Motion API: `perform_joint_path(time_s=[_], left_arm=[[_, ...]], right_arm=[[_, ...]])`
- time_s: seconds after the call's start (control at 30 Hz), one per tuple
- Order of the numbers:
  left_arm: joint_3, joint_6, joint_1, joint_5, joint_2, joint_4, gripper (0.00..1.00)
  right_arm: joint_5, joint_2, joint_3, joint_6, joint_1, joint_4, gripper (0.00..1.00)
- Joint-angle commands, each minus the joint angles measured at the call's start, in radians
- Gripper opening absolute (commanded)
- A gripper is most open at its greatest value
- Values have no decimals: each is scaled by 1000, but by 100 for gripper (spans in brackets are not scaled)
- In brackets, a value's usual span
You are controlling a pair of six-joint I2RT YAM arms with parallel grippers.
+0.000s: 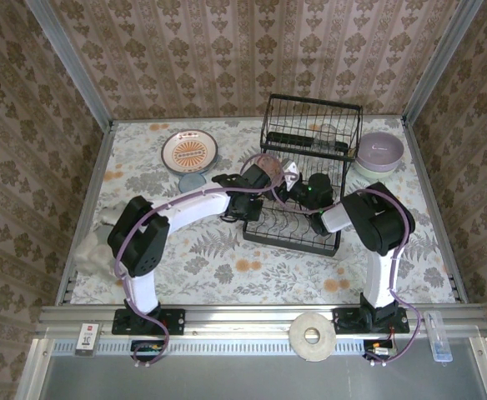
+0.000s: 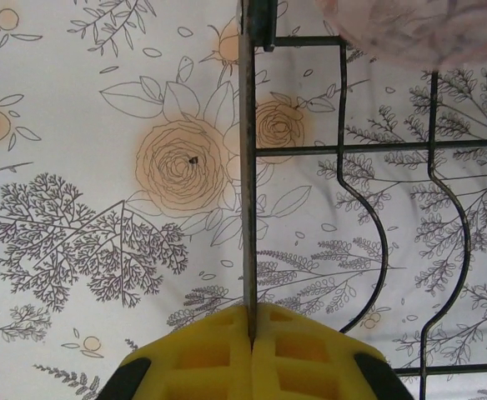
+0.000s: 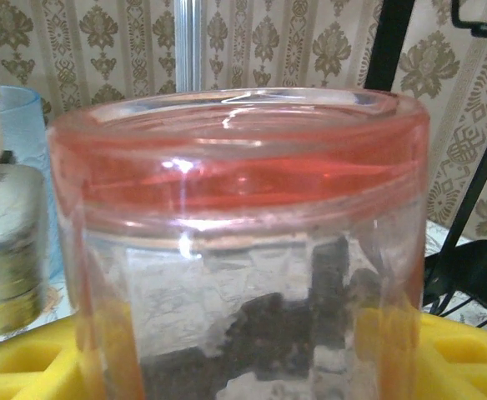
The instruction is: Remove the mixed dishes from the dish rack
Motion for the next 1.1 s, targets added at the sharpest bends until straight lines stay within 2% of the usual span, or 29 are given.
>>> perform_joint_path(time_s=[0.0,0.13,0.3,0.47,0.63,0.77,0.87,0.93,1.07], left_arm=[[-39,-32,-2,0,-48,136,2],[-92,-37,-4,2,-95,170,11],[-141,-18,-3,-4,-166,187,37],[-186,18,-4,-33,-241,199,58],[-267,82,-10,-66,-366,241,71],[-357,145,-15,-99,-495,330,82],[-448,186,-21,-147,-594,444,100],[-524,228,-23,-151,-659,553,100],[-775,433,-86,-151,-770,1026,100]], right_arm=[[47,-82,-21,33,14,27,25],[115,-125,-49,80,1,-15,25],[150,-212,-76,105,9,-128,25],[178,-309,-115,148,9,-193,24],[215,-481,-105,204,32,-453,24],[240,-622,-115,272,48,-571,24],[261,-719,-83,342,54,-738,25],[269,-780,-74,379,59,-806,24],[304,-885,-35,512,58,-969,22]])
